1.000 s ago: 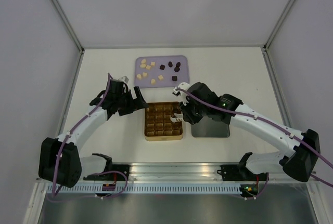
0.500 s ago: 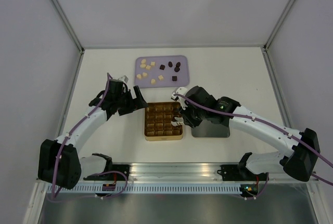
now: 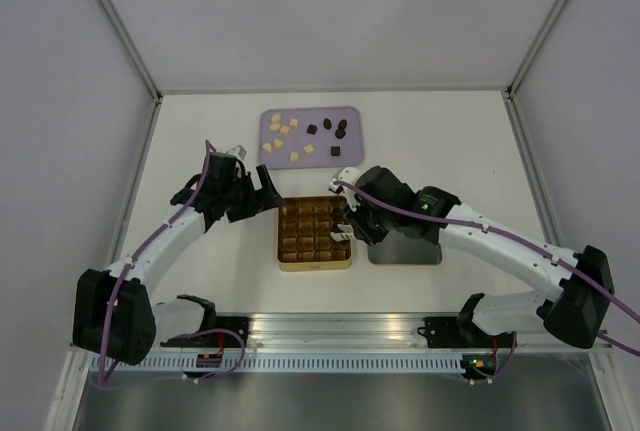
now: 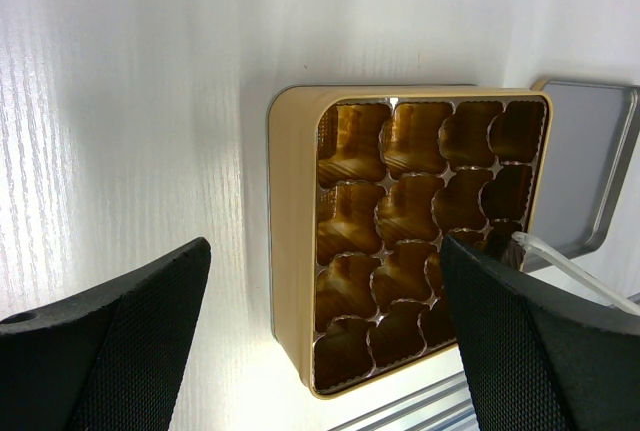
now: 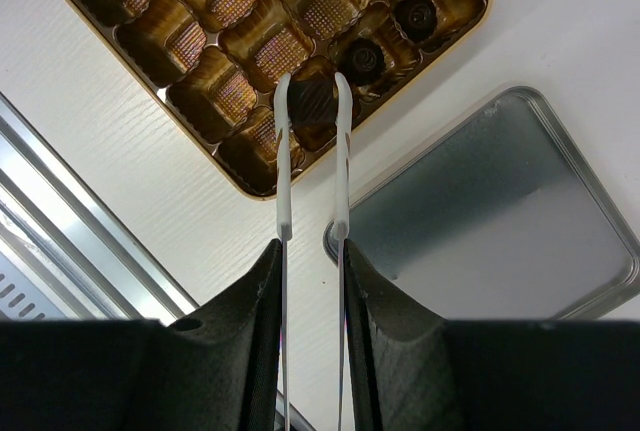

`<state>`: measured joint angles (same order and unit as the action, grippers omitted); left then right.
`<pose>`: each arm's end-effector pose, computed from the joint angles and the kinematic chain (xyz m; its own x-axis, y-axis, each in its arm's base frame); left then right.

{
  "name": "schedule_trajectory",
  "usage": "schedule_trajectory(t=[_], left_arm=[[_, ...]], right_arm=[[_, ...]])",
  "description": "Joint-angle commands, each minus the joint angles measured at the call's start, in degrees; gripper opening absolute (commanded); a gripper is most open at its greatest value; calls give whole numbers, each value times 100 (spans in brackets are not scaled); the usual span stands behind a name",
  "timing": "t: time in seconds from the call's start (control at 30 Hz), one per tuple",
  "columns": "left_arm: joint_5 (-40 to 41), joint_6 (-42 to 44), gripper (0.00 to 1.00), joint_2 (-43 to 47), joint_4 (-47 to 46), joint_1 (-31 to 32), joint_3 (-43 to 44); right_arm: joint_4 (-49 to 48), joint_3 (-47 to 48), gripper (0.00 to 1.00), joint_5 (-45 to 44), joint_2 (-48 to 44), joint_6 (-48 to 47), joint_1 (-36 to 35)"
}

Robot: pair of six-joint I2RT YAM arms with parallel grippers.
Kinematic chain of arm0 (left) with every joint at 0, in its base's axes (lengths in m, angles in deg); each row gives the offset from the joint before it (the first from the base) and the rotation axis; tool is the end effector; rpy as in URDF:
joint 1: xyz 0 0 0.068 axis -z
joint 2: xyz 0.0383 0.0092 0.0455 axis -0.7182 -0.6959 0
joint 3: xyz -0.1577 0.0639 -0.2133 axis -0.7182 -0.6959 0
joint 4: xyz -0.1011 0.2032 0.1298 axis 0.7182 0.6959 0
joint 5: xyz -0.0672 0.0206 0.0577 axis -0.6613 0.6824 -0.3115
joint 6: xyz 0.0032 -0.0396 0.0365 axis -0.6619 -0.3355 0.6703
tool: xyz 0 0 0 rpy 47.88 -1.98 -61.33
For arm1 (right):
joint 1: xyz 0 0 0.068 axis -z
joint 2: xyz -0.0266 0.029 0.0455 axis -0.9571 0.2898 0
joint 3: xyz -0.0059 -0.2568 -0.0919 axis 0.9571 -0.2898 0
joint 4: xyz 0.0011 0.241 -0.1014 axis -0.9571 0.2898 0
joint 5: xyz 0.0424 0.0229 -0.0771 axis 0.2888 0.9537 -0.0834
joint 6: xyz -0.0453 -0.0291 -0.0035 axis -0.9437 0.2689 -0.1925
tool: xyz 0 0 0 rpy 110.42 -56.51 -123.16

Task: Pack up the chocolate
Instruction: Place the fake chocolate in the packing box.

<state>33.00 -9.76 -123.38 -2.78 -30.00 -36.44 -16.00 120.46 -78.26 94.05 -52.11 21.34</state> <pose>0.2354 -0.0749 0.2316 -0.8270 -0.3016 -0.4744 -0.0427 0.8751 -0.4820 0.1634 0.2082 0.2920 -0.5063 -0.6094 -0.6102 -0.7794 0.6262 0.0213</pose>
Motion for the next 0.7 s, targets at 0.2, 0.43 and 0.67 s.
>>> schedule_trajectory(t=[0.2, 0.43, 0.67], left_arm=[[-60, 131, 100, 164, -52, 36, -28], [-87, 131, 100, 164, -52, 36, -10], [-95, 131, 100, 147, -52, 36, 7]], right_arm=[[-212, 4, 14, -86, 75, -235, -22], [-238, -49, 16, -86, 119, -297, -22], [-256, -58, 18, -86, 190, -315, -22]])
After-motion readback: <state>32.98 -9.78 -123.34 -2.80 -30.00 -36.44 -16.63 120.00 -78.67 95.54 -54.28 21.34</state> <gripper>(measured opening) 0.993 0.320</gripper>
